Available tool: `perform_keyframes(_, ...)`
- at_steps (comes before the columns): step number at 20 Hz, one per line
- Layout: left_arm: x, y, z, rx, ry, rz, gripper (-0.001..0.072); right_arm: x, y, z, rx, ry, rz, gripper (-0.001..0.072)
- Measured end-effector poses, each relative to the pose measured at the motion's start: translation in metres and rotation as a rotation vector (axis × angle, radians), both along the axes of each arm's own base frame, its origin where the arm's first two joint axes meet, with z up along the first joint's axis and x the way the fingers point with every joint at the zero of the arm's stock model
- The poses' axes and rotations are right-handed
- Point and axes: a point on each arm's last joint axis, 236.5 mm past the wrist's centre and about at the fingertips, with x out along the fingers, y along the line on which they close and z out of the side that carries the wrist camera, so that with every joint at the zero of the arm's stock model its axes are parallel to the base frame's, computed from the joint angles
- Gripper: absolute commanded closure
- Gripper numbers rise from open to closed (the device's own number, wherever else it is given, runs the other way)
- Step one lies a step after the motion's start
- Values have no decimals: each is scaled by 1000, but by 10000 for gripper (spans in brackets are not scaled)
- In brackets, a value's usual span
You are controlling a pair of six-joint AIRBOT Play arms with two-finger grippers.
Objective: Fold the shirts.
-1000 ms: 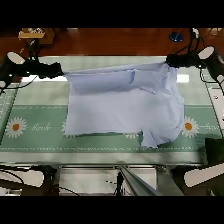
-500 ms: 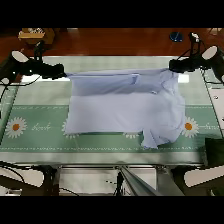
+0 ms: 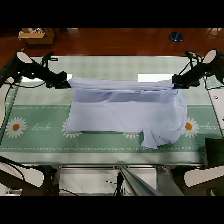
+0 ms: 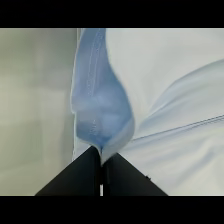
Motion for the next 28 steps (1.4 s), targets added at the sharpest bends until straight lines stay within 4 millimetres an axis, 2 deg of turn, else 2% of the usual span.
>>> perform_keyframes(1,-1,-1,-5,-2,14,4,635,-3,1,-4,6,17,-5,573)
perform_keyframes(3,-1,-1,-7,-7,29,3,416,-7,4,-5,14,35,-1,327)
perform_keyframes(4,1,1,-2,-13,23,-9,379,-8,3,0,12,33,20,285)
perform_keyframes(6,4,10,16,-18,-5,-50,380,-17,0,19,4,36,80,284)
perform_keyframes(8,1,27,42,-19,-37,-82,379,-34,-13,45,-12,41,97,284)
perform_keyframes(10,-12,48,68,-21,-59,-98,378,-60,-28,65,-23,49,77,284)
perform_keyframes(12,-33,65,81,-39,-58,-97,370,-97,-44,70,-10,74,27,262)
perform_keyframes(13,-46,70,84,-60,-48,-95,250,-115,-47,67,19,87,-1,220)
perform_keyframes(14,-59,75,82,-82,-31,-83,135,-137,-47,61,61,102,-31,167)
perform_keyframes(15,-74,80,80,-116,-7,-65,111,-154,-43,55,116,108,-59,163)
perform_keyframes(17,-104,86,68,-184,60,-19,111,-183,-36,39,210,111,-123,163)
perform_keyframes(20,-143,83,49,-289,163,38,111,-213,-23,18,300,113,-198,164)
perform_keyframes(25,-192,64,11,-329,314,41,111,-228,-15,2,339,97,-240,167)
perform_keyframes(28,-210,55,-6,-303,370,15,111,-229,-14,-1,344,91,-246,174)
